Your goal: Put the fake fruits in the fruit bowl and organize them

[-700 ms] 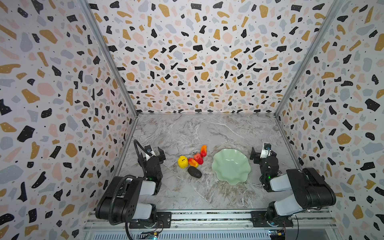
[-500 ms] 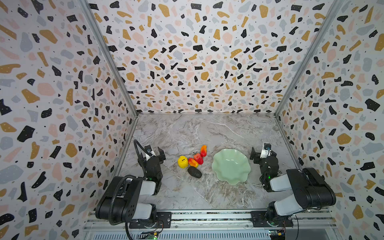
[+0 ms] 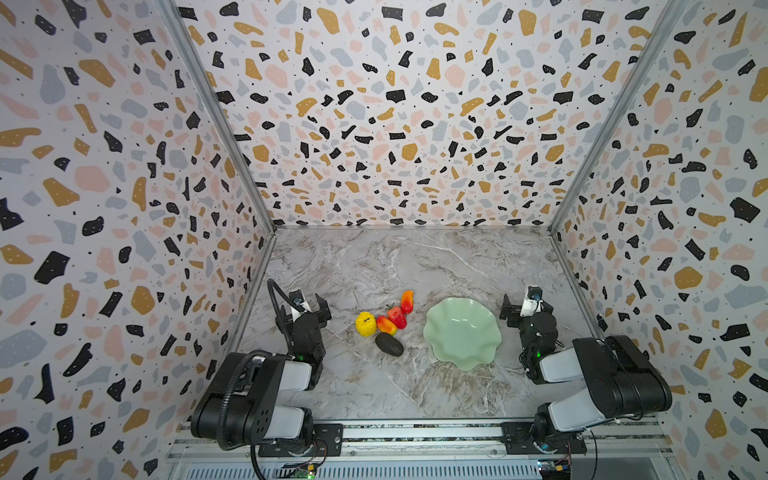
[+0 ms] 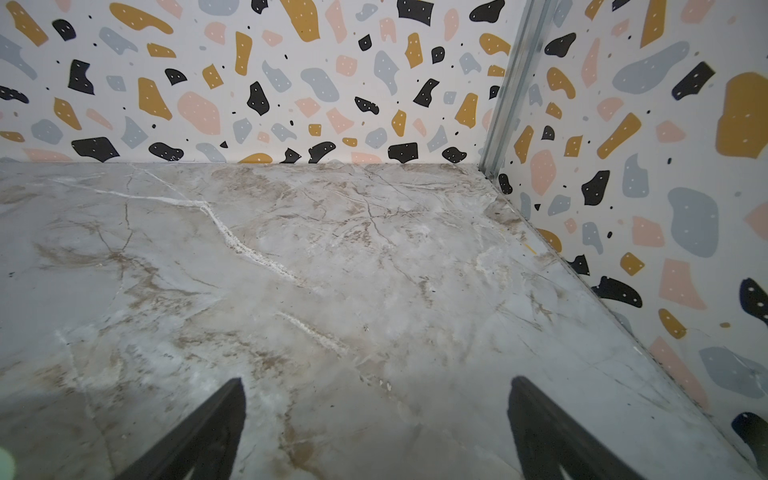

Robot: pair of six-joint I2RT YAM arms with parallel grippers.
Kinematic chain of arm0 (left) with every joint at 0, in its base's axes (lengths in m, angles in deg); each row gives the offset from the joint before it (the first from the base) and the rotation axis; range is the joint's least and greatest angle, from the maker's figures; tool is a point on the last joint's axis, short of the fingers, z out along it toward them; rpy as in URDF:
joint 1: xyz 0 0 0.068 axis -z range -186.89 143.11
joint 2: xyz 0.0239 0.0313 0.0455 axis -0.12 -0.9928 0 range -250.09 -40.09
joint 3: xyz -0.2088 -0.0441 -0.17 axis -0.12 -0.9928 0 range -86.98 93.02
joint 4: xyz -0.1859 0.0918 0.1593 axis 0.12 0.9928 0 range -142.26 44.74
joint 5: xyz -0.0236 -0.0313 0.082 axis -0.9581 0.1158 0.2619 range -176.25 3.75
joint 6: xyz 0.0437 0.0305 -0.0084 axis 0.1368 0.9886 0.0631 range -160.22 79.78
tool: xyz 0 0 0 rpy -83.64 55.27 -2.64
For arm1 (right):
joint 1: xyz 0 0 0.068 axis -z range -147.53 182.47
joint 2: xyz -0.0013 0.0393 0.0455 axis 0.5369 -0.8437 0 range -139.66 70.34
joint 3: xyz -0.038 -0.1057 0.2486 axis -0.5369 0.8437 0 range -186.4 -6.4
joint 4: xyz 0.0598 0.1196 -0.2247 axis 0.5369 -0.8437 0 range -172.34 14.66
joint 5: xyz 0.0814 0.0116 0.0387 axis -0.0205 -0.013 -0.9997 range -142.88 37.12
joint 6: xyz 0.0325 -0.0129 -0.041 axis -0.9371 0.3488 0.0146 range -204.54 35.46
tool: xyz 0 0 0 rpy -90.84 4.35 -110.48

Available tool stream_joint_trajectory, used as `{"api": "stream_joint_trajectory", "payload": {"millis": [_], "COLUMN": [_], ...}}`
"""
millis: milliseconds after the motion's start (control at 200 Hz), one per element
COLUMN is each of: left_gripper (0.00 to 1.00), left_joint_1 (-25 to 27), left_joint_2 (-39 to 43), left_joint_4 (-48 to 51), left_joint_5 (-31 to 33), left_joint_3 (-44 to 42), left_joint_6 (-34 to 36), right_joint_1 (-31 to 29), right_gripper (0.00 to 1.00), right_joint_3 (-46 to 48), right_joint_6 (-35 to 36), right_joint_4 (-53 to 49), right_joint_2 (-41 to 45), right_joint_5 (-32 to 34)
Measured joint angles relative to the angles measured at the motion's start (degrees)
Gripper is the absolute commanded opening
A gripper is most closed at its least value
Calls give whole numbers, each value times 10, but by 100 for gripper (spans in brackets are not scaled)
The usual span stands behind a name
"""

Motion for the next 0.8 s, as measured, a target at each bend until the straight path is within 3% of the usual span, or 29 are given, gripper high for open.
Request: {"api": "stream_joint_trajectory", "payload": {"millis": [310,446,536,636,801], "left_gripper": [100,100,100,100,100], "left_joint_1": [0,1,9,14,18], "left_joint_2": [0,10,75,153,209], "left_joint_4": [0,9,131,286,521], "left_joint_5": [0,2,19,16,-21], "left_joint_3": [0,1,45,158,342], "left_joint_6": [0,2,-4,-30,-78], "right_joint_1": [-1,-11,-29,-57,-137], "right_gripper": [99,99,99,99,99], "right_joint_3": [0,-14,-52,-139,-349], "right_joint_6": [2,12,21,26,30], "right_joint_4": [1,-62,-143,-259,-454], "right_joint_2": [2,57,130,195,164], "right_joint_5": [0,4,7,-20,-71]}}
